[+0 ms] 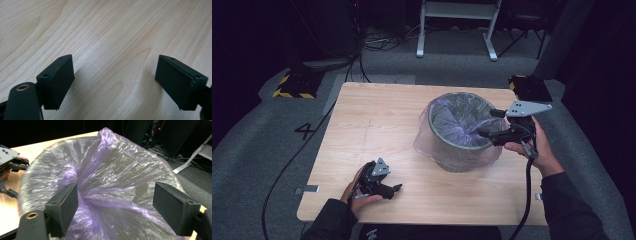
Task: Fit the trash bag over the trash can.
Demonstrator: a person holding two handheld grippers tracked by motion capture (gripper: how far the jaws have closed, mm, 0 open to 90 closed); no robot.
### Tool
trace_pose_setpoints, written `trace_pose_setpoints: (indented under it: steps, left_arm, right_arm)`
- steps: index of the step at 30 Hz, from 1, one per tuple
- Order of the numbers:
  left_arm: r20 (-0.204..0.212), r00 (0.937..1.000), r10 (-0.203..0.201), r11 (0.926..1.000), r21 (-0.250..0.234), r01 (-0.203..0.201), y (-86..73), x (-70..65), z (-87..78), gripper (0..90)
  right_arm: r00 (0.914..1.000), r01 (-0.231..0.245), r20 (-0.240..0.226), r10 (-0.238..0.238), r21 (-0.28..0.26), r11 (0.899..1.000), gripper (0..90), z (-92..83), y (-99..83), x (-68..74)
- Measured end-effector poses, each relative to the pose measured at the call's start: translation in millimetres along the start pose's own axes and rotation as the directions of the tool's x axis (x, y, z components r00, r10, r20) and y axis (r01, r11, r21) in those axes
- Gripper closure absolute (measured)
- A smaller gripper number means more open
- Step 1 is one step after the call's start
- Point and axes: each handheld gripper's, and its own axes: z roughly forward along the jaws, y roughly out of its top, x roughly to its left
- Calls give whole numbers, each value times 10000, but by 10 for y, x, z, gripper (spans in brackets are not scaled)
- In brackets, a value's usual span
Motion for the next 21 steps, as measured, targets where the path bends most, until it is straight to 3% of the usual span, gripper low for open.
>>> trace_pose_setpoints:
  steps: [11, 21]
  left_arm:
    - [-2, 10000, -3, 10000, -2, 3, 0, -1, 0, 151]
    - [-1, 10000, -2, 10000, -2, 2, 0, 0, 0, 151]
  right_arm:
    - [9997, 218, 161, -209, -532, 9983, 176, -307, -128, 103]
    - [9987, 375, 343, -367, -240, 9990, 166, -447, -344, 139]
